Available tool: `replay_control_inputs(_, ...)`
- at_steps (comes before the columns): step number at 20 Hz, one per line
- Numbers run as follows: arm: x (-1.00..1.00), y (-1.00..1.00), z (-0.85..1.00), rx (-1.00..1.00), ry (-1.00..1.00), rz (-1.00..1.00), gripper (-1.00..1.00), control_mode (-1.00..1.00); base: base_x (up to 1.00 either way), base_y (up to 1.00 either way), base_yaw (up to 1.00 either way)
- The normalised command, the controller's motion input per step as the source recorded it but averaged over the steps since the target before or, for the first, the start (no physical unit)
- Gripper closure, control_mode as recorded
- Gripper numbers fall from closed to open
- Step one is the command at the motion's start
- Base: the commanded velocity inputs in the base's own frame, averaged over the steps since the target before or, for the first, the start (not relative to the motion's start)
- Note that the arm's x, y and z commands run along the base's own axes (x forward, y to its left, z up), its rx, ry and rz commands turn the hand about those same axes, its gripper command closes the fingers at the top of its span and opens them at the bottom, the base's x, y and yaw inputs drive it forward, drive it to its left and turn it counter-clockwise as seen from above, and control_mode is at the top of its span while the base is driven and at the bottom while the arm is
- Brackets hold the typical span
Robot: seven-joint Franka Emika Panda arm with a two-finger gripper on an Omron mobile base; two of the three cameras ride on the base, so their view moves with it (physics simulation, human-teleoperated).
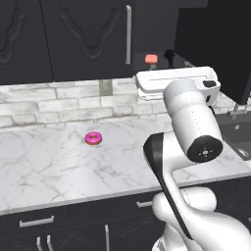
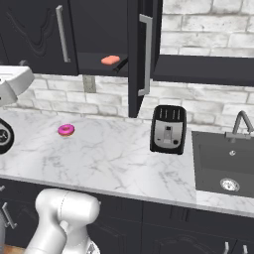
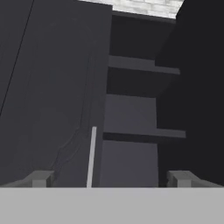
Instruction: Pick the bar soap and dish brush from the cabinet and place them on the counter.
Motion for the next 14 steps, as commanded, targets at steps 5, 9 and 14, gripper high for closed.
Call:
replay_control_inputs(5, 0.34, 0.00, 0.00, 0.00, 0.16, 0.00, -1.00, -1.00, 0.00, 0.00, 0.00)
replay_control_inputs(9, 0.30, 0.00, 0.00, 0.00, 0.17, 0.05, -1.00, -1.00, 0.00, 0.00, 0.00)
replay_control_inputs(14, 0.23, 0.00, 0.00, 0.00, 0.06, 0.14, -1.00, -1.00, 0.00, 0.00, 0.00)
